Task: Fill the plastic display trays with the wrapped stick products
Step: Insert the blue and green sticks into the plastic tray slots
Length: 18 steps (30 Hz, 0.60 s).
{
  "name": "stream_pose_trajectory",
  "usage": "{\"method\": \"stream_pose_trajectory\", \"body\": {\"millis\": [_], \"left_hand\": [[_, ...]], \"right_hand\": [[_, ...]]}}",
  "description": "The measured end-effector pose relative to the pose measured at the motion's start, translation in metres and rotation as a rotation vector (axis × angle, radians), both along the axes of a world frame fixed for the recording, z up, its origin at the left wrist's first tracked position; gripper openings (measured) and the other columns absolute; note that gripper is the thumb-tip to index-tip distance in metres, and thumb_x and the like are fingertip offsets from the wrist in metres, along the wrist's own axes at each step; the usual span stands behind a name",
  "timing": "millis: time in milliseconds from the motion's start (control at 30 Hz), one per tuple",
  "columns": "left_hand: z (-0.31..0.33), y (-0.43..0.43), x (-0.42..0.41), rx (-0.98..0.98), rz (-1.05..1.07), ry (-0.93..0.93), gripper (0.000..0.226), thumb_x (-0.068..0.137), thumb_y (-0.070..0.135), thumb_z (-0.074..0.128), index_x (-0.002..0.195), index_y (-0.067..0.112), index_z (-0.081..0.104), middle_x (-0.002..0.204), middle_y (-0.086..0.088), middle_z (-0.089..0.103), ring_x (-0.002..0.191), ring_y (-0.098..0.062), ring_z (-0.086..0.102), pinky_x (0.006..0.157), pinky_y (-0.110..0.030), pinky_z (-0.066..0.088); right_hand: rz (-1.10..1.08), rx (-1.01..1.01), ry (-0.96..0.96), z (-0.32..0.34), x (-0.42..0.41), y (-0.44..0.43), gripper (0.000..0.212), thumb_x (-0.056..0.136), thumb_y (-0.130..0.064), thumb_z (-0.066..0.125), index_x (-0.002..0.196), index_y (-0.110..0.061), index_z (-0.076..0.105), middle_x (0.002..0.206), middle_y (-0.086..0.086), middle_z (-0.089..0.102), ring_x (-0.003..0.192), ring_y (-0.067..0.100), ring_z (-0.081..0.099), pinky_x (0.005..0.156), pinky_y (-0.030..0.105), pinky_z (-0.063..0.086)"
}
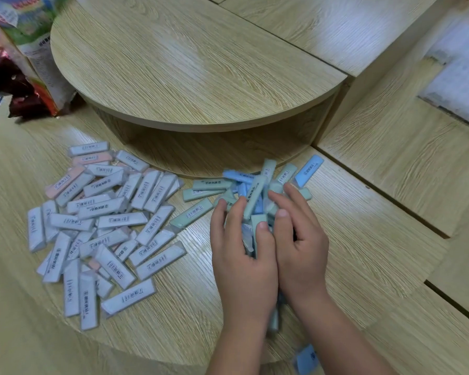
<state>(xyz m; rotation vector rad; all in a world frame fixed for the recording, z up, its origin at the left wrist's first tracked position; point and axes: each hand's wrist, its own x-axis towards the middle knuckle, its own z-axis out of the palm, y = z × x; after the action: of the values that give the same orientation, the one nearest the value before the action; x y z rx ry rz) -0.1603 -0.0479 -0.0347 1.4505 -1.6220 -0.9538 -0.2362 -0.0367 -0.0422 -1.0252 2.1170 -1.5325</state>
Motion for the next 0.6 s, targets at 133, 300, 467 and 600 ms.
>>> {"method": "stream_pose_trajectory", "body": {"millis": [133,300,467,600], "left_hand": [[0.002,-0.001,0.003,0.041,-0.027,0.094,0.049,0.087,0.056,0.043,0.134,0.047,0.054,0.153,0.026,0.036,0.137,0.017,0.028,0.099,0.005,0.022],[0.007,-0.002,0.006,0.115,-0.107,0.228,0.038,0.087,0.054,0.047,0.123,0.062,0.054,0.149,0.039,0.034,0.137,0.017,0.028,0.1,0.003,0.026],[0.011,0.0,0.003,0.12,-0.186,0.244,0.039,0.088,0.056,0.045,0.125,0.064,0.053,0.15,0.042,0.026,0.14,0.016,0.023,0.107,-0.017,0.032],[0.012,0.002,0.0,0.102,-0.201,0.252,0.042,0.089,0.056,0.043,0.13,0.064,0.05,0.152,0.04,0.025,0.141,0.015,0.023,0.106,-0.011,0.033]], "right_hand": [[0.049,-0.019,-0.068,0.003,0.005,-0.002,0.039,0.095,-0.037,0.036,0.123,-0.033,0.062,0.141,-0.012,0.054,0.137,0.005,0.043,0.111,0.045,0.039],[0.085,-0.044,-0.182,0.007,0.009,-0.003,0.041,0.092,-0.041,0.035,0.127,-0.037,0.056,0.142,-0.014,0.052,0.137,0.009,0.043,0.112,0.047,0.037],[0.139,-0.084,-0.343,0.011,0.007,-0.002,0.051,0.092,-0.042,0.034,0.138,-0.03,0.052,0.143,-0.005,0.054,0.135,0.02,0.047,0.109,0.05,0.039],[0.161,-0.101,-0.429,0.017,0.004,-0.002,0.056,0.088,-0.041,0.039,0.139,-0.026,0.053,0.142,-0.002,0.055,0.134,0.021,0.048,0.109,0.051,0.04]]}}
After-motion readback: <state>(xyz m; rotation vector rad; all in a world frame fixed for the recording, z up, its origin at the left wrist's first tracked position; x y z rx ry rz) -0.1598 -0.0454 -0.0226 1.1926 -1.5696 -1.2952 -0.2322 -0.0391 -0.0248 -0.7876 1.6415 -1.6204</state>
